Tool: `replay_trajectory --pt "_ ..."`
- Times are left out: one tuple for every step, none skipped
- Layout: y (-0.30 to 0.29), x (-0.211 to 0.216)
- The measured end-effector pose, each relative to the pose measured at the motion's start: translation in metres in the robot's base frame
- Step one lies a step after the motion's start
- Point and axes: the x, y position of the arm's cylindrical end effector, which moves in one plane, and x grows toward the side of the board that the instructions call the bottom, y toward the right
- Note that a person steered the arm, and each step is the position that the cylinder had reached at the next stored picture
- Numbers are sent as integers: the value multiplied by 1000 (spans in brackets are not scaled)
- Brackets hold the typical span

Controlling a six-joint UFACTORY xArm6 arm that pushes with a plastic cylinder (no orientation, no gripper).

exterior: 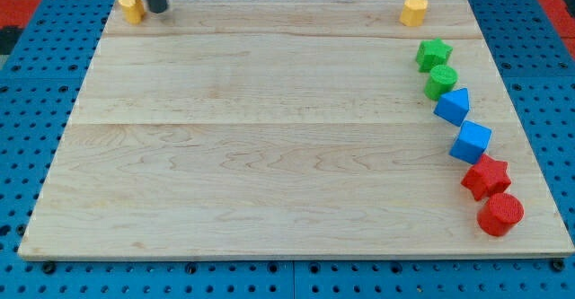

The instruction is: Move the hexagon to the top center

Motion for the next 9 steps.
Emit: replay_trajectory --pt "66 -1" --pt "74 -1" --pt "77 -1" --pt "77 -1" --pt "78 -1" --pt "78 -1" --pt "76 -1" --pt "75 -1" --pt "69 -2"
